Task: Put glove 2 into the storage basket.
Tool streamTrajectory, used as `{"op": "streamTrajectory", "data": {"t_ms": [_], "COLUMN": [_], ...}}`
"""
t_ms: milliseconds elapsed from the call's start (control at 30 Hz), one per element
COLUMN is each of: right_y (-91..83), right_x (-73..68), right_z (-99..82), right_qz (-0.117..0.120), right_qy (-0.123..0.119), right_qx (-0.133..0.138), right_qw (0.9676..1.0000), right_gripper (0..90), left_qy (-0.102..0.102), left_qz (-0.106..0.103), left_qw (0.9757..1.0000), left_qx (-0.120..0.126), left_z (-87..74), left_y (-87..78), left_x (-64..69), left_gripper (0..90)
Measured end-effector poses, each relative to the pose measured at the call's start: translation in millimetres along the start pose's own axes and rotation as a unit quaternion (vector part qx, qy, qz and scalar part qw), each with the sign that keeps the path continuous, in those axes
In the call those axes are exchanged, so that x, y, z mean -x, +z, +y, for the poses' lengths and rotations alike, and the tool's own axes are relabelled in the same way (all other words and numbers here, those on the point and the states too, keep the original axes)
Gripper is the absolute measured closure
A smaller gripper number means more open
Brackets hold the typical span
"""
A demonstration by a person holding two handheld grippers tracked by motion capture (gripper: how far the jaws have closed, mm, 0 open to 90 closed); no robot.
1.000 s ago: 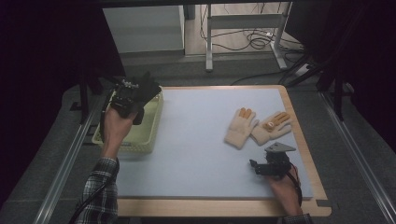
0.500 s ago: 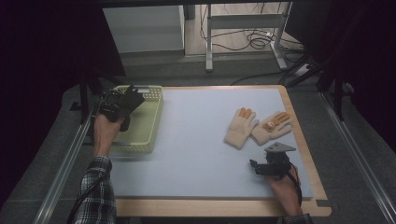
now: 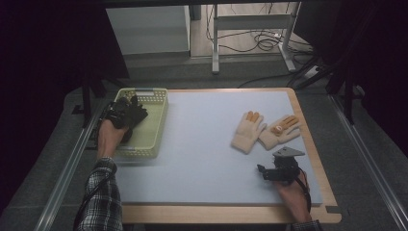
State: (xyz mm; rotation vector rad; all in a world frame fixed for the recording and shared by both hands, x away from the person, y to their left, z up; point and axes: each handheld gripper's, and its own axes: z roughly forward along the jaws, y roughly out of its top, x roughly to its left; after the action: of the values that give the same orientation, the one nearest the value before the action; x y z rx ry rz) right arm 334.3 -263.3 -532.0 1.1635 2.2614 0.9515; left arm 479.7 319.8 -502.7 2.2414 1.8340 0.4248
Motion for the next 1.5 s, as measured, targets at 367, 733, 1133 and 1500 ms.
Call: {"op": "streamTrajectory", "data": {"t_ms": [367, 733, 1133, 1500], "right_y": [0.0, -0.1, -0.2, -0.2], "right_x": [0.0, -0.1, -0.1, -0.1], "right_z": [0.0, 0.0, 0.0, -0.1], "right_qz": [0.000, -0.001, -0.001, -0.001], "right_qy": [0.000, -0.001, -0.001, -0.001], "right_qx": [0.000, 0.000, 0.000, -0.001], "right_qw": [1.0000, 1.0000, 1.0000, 1.0000], "right_gripper": [17.6, 17.6, 17.6, 17.5], "left_qy": [0.001, -0.007, 0.028, 0.108], "left_qz": [0.001, -0.037, -0.110, -0.116], "left_qw": [0.9998, 0.9989, 0.9851, 0.9670], "left_qx": [-0.017, 0.028, 0.129, 0.200], "left_z": [-6.0, -17.4, -34.0, -47.9], "left_y": [-9.3, -38.1, -67.3, -94.4], "left_x": [-2.1, -11.0, 10.8, 59.2], "left_gripper": [15.0, 4.3, 2.7, 0.0]}}
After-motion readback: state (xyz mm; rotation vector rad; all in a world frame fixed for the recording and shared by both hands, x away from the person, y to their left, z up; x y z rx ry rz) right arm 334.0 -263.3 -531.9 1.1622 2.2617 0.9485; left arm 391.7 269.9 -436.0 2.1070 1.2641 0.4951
